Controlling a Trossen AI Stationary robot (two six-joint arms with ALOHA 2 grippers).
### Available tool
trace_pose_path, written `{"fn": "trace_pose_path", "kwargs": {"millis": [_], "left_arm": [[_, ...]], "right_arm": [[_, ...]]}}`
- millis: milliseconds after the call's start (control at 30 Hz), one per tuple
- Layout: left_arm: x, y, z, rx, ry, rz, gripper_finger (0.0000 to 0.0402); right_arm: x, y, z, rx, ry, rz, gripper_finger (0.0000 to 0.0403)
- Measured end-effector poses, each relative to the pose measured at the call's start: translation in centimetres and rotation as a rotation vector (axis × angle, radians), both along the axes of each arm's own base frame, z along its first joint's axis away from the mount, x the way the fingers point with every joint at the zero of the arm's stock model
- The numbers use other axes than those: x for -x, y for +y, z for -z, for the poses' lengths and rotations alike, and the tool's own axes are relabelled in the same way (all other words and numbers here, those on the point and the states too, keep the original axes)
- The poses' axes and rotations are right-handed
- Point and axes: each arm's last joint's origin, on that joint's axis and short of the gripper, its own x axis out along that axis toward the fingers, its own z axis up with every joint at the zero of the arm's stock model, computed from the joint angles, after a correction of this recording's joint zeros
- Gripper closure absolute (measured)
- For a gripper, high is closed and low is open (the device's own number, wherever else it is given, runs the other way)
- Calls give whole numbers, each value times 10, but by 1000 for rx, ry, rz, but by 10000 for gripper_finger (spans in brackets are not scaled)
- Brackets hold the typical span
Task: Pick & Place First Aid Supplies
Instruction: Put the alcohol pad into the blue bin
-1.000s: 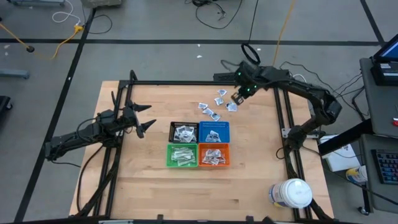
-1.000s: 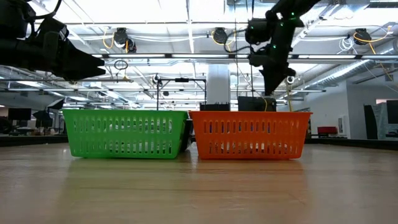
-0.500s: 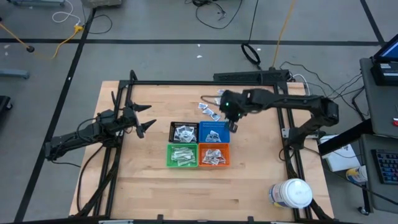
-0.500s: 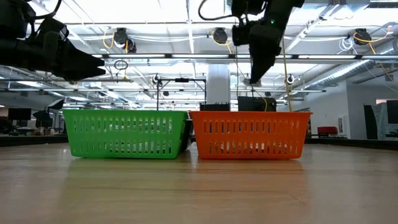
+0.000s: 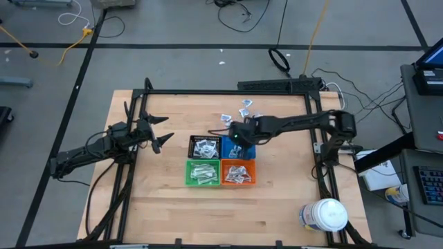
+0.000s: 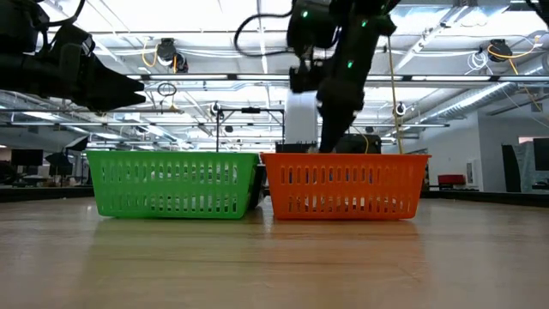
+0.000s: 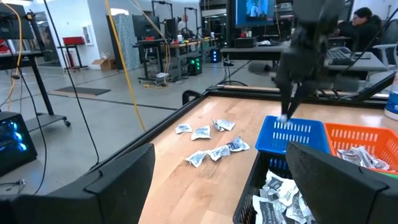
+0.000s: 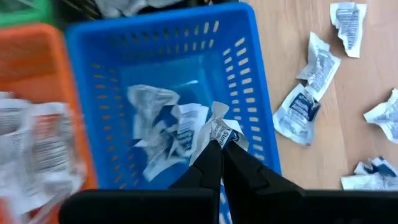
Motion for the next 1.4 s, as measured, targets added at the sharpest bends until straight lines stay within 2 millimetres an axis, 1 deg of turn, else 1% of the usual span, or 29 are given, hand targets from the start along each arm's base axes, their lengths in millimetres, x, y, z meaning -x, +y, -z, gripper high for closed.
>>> {"fn": "trace_pose_path", "kwargs": {"millis": [133,267,333,433,500,567,633,733,867,967,1100,1200,1400], "left_arm": [[0,0,0,0,0,0,36],[0,0,0,0,0,0,36],[0,0,0,0,0,0,37],[0,0,0,0,0,0,36],[0,0,0,0,0,0,36],[0,0,0,0,0,0,37],[0,0,0,0,0,0,36],[0,0,0,0,0,0,36],[0,0,0,0,0,0,36],[0,0,0,0,0,0,36],[0,0,0,0,0,0,36],[0,0,0,0,0,0,36],[0,0,0,0,0,0,36]], "right_arm": [[-9,-1,21,27,48,-4,403],[-13,-2,37,37,95,-13,403],[-14,-2,41,36,104,-17,399],[-14,-2,41,35,104,-18,385],[-14,-2,40,34,101,-18,370],[-13,-1,41,12,106,-26,347],[-14,0,41,-19,102,-26,315],[-13,0,41,-20,104,-17,263],[-10,-1,29,-14,76,-21,205],[-5,-3,15,-11,40,-14,183],[4,-9,-4,-16,1,29,178],[14,-15,-14,-22,9,65,184],[28,-30,-20,-36,61,129,194]]}}
